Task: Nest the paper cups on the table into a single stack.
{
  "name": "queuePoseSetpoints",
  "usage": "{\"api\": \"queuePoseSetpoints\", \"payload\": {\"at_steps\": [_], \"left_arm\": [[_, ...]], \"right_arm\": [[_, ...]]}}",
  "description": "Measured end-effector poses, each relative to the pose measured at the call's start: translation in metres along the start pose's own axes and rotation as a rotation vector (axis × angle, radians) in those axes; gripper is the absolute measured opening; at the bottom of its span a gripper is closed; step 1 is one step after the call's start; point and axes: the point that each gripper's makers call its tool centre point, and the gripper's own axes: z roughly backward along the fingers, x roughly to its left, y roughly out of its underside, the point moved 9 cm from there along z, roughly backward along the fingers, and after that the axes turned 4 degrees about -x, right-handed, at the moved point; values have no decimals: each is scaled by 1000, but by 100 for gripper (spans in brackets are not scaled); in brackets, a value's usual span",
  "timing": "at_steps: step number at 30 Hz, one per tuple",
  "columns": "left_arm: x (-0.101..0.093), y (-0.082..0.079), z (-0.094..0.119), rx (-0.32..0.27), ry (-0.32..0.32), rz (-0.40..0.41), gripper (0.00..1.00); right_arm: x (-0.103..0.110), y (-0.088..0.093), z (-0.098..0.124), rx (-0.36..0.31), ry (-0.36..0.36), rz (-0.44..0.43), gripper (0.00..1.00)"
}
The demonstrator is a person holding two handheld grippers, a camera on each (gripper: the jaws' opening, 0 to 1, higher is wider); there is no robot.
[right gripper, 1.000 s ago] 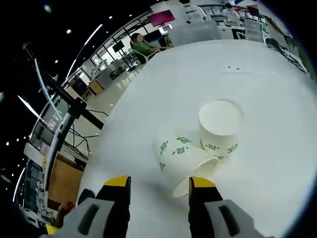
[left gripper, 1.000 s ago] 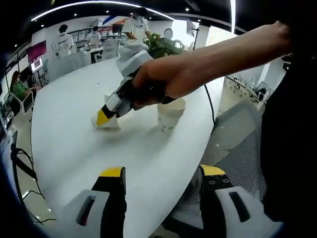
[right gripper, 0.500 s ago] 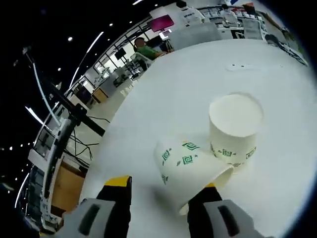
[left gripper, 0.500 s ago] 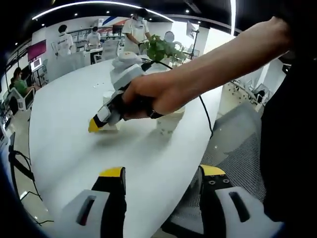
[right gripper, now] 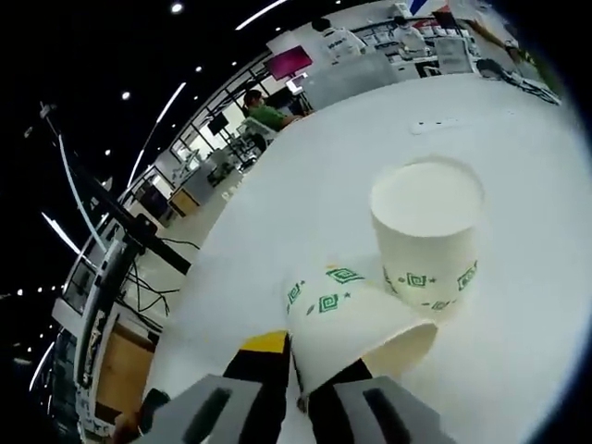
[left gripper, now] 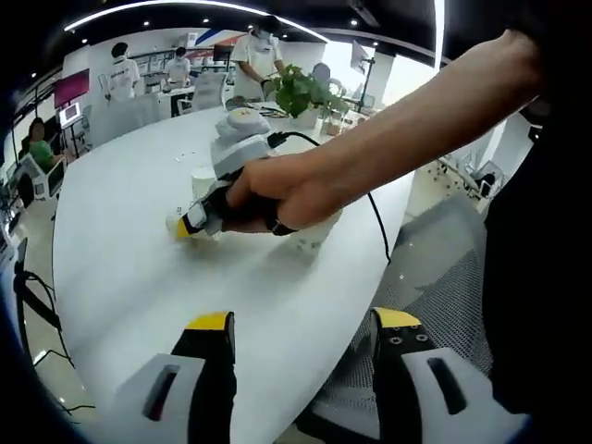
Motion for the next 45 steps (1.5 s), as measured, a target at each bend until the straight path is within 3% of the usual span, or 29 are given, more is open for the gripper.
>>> {"api": "queuePoseSetpoints", "payload": {"at_steps": [15, 21, 24, 32, 38, 41, 45], "left_arm": [[3, -1, -4, 6, -3, -16, 57], [5, 1, -5, 19, -5, -28, 57], [6, 2, -6, 25, -8, -33, 57], [5, 0, -11, 31, -5, -55, 57], [3, 0, -15, 32, 6, -60, 58], [0, -1, -15, 28, 11, -61, 59], [-3, -2, -16, 29, 12, -67, 59]], "right_arm": [[23, -21, 7, 6, -78, 65, 0], [33, -35, 25, 12, -127, 114, 0], [28, -37, 25, 18, -140, 136, 0], [27, -54, 51, 23, -156, 212, 0], [31, -67, 83, 20, -191, 244, 0], [32, -71, 99, 62, -214, 263, 0], [25, -73, 120, 102, -195, 350, 0]]}}
